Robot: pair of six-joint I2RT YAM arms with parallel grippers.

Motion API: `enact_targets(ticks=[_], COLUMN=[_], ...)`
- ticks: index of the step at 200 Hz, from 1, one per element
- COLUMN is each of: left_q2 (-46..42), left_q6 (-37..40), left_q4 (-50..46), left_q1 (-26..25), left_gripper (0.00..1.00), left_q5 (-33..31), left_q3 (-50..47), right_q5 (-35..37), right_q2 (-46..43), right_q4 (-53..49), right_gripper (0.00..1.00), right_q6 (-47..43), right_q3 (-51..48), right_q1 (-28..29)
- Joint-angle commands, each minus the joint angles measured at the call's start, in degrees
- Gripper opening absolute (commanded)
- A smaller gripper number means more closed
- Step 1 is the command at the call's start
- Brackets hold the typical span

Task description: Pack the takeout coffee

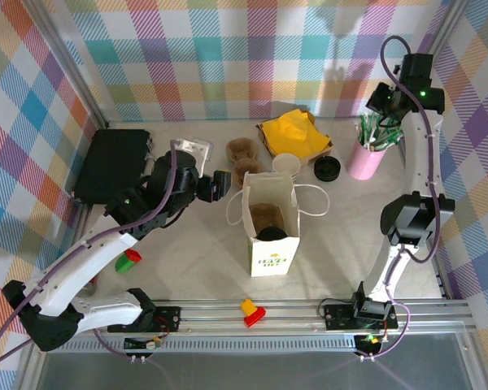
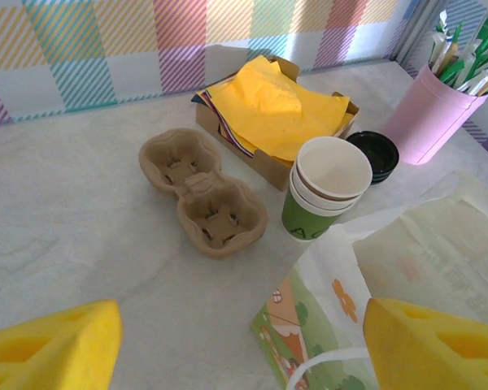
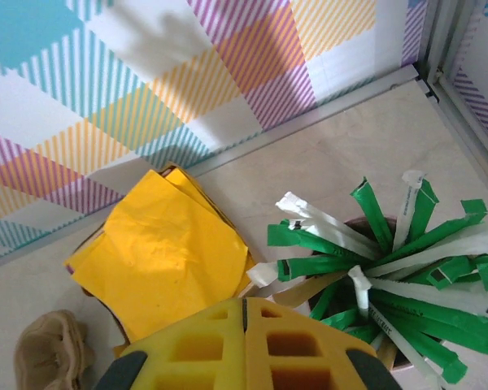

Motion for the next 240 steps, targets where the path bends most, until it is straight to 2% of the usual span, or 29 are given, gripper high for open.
enact_targets(ticks=[1, 51, 95, 125, 179, 204, 240], left_q2=[-3.5, -9.3, -12.4, -13.8, -15.6, -15.7, -15.3], left_q6=[-4.7, -10.9, -13.6, -15.5, -17.4, -17.5, -17.6], left_q4=[-2.6, -4.3, -6.8, -8.7, -10.6, -11.0, -10.7], left_q1=[0.5, 0.5, 0.5, 0.5, 0.5, 0.5, 0.5], left_gripper=[0.78, 0.76, 0.74, 0.72, 0.71, 0.71, 0.70], left_q5=[1.5, 0.4, -0.1, -0.4, -1.3, -1.6, -1.4], left_q3=[-1.0, -5.4, -6.4, -7.1, -8.0, -8.0, -8.2], right_q5=[-1.5, -2.1, -8.6, -15.3, -36.2, -41.2, -38.6], right_q2=[-3.3, -9.3, -17.8, -23.5, -30.4, -34.0, -37.2], right_q4=[-1.2, -2.4, -0.2, 0.5, 1.6, 3.0, 1.2], right_gripper=[0.00, 0.00, 0.00, 0.00, 0.00, 0.00, 0.00], right_q6=[0.0, -0.5, -1.0, -0.3, 8.3, 11.5, 10.5], right_q3=[-1.2, -1.5, -4.7, -6.3, -7.7, -11.5, -14.7], right_q1=[-0.4, -0.3, -0.3, -0.3, 0.5, 4.2, 15.2])
